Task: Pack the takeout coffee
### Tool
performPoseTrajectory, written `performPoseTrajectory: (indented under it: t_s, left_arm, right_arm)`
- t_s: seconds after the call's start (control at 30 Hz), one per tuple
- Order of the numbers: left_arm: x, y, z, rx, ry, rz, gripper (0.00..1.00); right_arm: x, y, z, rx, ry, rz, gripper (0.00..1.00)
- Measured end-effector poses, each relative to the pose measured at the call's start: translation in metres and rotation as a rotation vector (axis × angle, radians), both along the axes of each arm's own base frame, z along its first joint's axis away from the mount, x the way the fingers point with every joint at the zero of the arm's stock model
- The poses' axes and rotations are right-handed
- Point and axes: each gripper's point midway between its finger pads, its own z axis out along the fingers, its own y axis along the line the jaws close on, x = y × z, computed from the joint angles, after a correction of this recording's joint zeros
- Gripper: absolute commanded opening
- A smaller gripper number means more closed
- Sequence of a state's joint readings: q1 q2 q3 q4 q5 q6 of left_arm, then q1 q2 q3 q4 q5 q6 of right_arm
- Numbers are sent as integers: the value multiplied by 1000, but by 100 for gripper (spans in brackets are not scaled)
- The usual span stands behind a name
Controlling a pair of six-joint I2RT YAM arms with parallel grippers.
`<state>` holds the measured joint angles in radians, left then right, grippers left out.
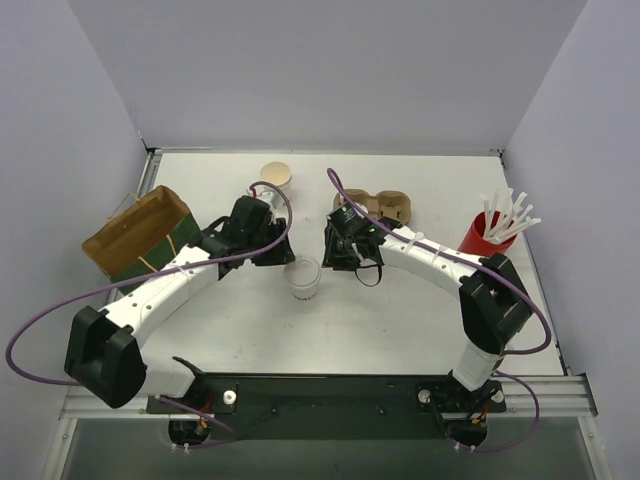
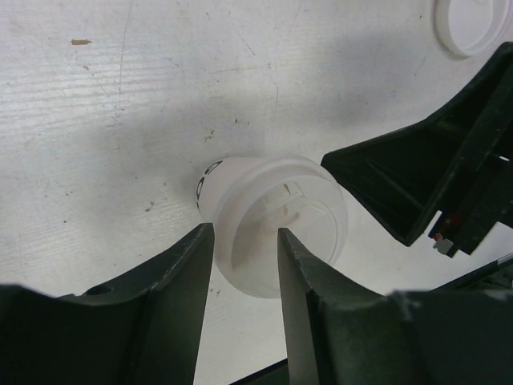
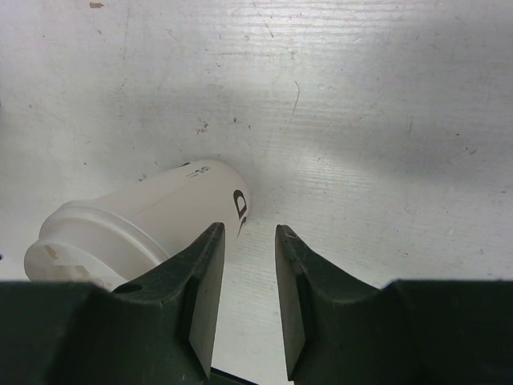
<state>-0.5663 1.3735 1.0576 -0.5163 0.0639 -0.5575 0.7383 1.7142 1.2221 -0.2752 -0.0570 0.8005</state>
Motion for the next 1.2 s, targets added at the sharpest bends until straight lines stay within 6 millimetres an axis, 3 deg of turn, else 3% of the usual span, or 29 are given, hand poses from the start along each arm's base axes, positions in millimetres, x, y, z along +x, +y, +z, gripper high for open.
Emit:
performPoseTrajectory:
  t_s: [0.1, 0.2, 0.37, 0.57, 0.73, 1.1, 1.2]
  left_arm:
    - [0, 5, 15, -21, -35, 21, 52]
    - [-1, 8, 29, -36, -63, 30, 46]
    - [12, 2, 49, -29, -100, 0, 40]
    - [25, -6, 30, 28, -60, -46, 34]
    - [22, -7, 13, 60, -12, -74, 33]
    - [21, -9, 12, 58, -11, -101, 26]
    - [19, -10, 5, 51, -4, -107, 25]
  right_arm:
    - [1, -6, 1, -13, -4, 7, 28]
    - [1, -12, 6, -31, -14, 26, 28]
    - [-1, -15, 27, -41, -58, 56, 28]
    - [-32, 6, 61, -15, -129, 132, 28]
    - [-50, 23, 66, 2, -135, 173, 28]
    - [-49, 29, 74, 7, -145, 160, 28]
    - [-46, 33, 66, -4, -134, 159, 26]
